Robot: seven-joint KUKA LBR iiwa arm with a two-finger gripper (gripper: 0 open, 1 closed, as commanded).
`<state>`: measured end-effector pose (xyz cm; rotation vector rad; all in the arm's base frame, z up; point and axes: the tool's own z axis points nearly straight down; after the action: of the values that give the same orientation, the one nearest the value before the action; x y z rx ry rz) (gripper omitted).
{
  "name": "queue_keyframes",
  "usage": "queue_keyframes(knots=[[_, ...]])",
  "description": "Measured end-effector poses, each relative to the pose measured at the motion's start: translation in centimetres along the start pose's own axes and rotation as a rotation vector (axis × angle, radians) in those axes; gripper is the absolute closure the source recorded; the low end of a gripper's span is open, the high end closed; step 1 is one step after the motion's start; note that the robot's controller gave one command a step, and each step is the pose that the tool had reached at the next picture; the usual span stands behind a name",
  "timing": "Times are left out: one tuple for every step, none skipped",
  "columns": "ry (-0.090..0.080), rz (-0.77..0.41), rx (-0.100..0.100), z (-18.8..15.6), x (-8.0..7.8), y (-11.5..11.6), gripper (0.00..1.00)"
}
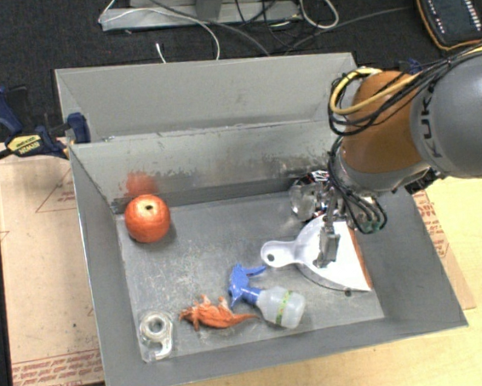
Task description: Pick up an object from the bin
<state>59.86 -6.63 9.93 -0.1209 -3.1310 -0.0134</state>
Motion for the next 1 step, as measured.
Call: queue_keyframes(knots=[[-0.039,-0.171,0.004,2.23,5.00,1.03,0.00]])
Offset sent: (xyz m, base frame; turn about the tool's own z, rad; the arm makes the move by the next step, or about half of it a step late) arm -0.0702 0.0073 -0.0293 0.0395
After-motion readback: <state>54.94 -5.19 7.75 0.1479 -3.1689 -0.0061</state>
